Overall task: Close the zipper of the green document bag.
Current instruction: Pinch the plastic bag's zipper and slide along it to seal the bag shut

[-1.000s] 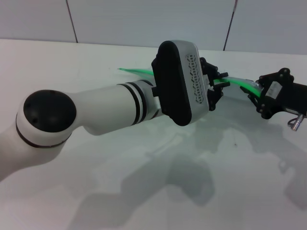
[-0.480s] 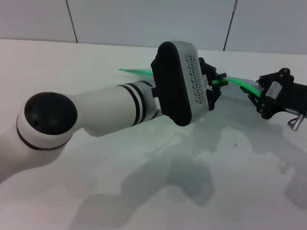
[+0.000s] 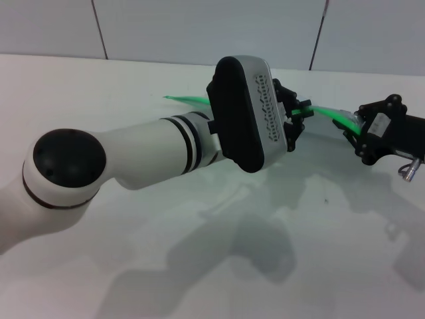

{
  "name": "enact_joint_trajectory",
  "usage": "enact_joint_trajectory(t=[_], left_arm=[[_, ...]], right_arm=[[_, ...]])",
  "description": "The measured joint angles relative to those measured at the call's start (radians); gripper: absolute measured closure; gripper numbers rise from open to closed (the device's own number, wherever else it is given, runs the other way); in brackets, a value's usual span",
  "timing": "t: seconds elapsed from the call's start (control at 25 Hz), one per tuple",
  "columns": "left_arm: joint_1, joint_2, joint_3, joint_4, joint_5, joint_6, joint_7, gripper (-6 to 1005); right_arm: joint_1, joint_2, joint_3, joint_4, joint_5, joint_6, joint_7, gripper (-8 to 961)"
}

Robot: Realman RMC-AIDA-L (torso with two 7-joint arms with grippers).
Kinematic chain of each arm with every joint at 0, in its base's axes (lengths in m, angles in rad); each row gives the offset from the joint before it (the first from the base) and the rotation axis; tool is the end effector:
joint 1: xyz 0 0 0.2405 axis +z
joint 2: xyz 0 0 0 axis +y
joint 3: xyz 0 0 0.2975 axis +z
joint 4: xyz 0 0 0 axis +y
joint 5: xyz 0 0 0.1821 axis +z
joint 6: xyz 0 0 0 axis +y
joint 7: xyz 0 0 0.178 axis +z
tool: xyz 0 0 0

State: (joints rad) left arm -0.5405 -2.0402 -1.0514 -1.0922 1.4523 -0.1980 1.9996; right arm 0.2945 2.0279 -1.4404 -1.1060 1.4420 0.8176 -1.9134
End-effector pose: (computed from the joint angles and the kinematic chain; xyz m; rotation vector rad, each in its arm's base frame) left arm -0.1439 0.3886 -0.1346 -2.3655 0.4392 -0.1808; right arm 0.2649 0.3715 -0.0412 -2.4251 -0.0204 0.1694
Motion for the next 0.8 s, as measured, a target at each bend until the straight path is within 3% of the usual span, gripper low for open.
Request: enact_joint_trajectory(t=[0.8], left_arm=[[0.073, 0.007, -0.031, 0.060, -0.047, 0.052, -0.002, 906]], right_arm=[[-0.015, 0.001, 0.033, 0.000, 0.000, 0.000, 0.001, 897]])
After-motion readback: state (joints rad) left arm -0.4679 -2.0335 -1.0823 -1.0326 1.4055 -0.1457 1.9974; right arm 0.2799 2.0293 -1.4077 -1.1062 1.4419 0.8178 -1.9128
